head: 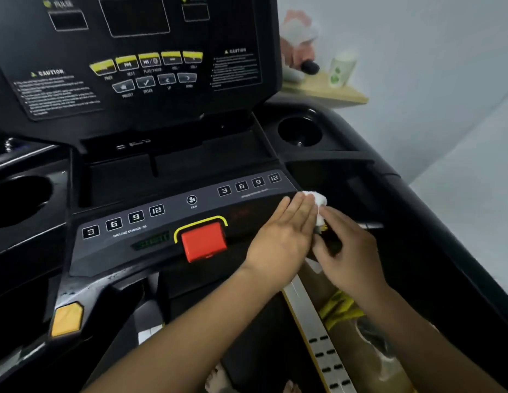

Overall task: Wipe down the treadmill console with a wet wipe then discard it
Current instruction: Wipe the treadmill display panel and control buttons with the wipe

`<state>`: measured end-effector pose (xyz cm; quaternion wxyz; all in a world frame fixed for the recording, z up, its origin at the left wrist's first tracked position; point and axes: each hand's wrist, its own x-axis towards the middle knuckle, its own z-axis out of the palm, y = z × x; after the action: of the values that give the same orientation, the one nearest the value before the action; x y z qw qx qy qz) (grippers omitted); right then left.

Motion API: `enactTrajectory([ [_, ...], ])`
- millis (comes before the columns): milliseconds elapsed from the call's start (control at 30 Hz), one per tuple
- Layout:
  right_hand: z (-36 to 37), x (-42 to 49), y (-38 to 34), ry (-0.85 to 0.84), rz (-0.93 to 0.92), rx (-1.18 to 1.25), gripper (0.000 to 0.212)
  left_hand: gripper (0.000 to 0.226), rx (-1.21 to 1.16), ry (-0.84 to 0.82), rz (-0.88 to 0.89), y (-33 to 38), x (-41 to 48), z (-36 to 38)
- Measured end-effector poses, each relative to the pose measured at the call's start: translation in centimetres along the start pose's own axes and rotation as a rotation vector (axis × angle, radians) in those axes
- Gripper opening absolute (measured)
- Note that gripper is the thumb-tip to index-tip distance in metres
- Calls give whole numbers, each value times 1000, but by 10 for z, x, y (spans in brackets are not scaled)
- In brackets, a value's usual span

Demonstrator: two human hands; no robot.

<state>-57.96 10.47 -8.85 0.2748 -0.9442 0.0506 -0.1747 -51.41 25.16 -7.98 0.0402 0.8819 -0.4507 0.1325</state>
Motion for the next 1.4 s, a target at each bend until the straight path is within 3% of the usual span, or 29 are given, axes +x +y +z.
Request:
enactTrajectory([
  [167,-5,-14,18,70,-49,61,38,45,-45,41,43,24,-2,6],
  [367,11,-26,36,202,-177,89,43,37,1,144,-6,39,-4,4],
  [467,14,-26,40,234,-208,124,42,30,-97,181,-80,44,-6,3],
  [567,8,-20,45,263,-253,159,29,41,-234,143,-142,52,-12,-3],
  [633,8,-20,45,259,-315,124,22,33,-287,104,-156,58,-22,-3],
  [733,15,-32,34,255,-332,61,14,26,-424,111,-301,57,-46,-2],
  [800,19,-38,15,243,-338,75,19,21,-513,217,-446,49,-63,-14],
  [900,15,-38,-33,172,-359,253,18,17,-750,341,-657,28,-83,-46],
  [1000,6,-31,-88,64,-188,541,15,12,-1021,371,-792,-1,-103,-70],
  [1133,1,-23,-136,-31,82,793,22,10,-1279,419,-781,-25,-120,-98],
  [1300,-13,-30,-160,130,251,883,29,26,-1489,340,-563,-40,-116,-107],
  [1400,-34,-49,-153,189,422,781,44,35,-1610,239,-477,-27,-99,-105],
])
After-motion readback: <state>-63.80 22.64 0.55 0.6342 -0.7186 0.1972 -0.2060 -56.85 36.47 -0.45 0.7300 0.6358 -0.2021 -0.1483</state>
